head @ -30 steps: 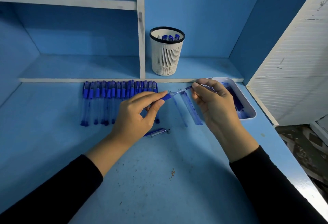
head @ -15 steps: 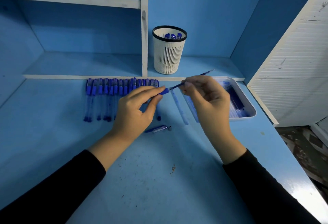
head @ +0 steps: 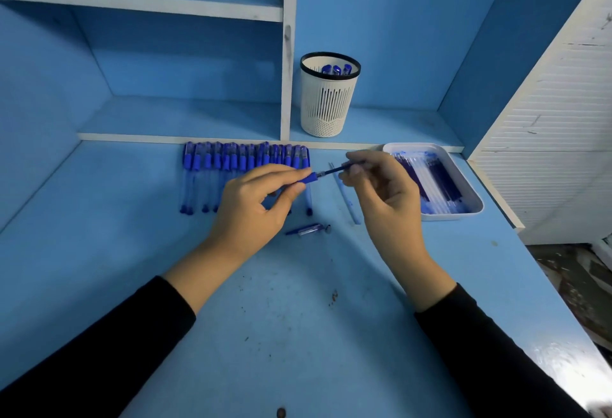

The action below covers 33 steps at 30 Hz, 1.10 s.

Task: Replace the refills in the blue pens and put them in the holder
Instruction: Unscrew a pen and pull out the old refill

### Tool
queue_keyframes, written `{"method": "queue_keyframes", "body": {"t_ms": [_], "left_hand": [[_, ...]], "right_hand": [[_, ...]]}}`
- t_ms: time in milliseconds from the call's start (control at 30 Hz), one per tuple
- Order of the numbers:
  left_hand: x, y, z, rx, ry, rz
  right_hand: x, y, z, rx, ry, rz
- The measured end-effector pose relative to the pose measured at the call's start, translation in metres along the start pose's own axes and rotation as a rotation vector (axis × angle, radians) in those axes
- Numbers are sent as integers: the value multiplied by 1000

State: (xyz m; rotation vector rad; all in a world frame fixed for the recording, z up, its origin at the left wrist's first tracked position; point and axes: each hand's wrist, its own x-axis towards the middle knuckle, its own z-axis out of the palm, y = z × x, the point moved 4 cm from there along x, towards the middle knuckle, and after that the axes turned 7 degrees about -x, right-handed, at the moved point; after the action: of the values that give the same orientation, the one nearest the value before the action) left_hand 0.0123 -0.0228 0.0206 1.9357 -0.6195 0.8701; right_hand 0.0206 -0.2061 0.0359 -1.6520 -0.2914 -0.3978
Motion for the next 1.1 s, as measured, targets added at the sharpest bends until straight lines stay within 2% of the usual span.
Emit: {"method": "queue_keyframes", "body": {"t_ms": [100,267,433,533,600,700,900,1000,1100], "left_hand": [[-4,2,-8,9,-25,-11],[-11,2,-20,-1,-53,-44],[-15,5,-24,-22,-80,-74],[-15,0,-28,-45,-57,-110],[-15,-2,-30,-64,-43,-134],[-15,-4,-31,-86,-39,-174],[-16,-8,-27,-104,-63,-223],[-17,-8,-27,-113,-75,-236],[-18,-7,-26,-126,-87,-252]], "right_hand": [[-3,1,5,49,-66,24],[-7,6,7,-64,-135,54],[-12,5,11,-4,-290,143],[-10,9,5,-89,-306,182],[-10,12,-3,-289,-332,101],[-13,11,-7,-571,-385,-124],[-16,20,-1,-687,-488,-214],[-14,21,-2,-589,-406,-127],[-11,15,-4,-297,-263,39]]}}
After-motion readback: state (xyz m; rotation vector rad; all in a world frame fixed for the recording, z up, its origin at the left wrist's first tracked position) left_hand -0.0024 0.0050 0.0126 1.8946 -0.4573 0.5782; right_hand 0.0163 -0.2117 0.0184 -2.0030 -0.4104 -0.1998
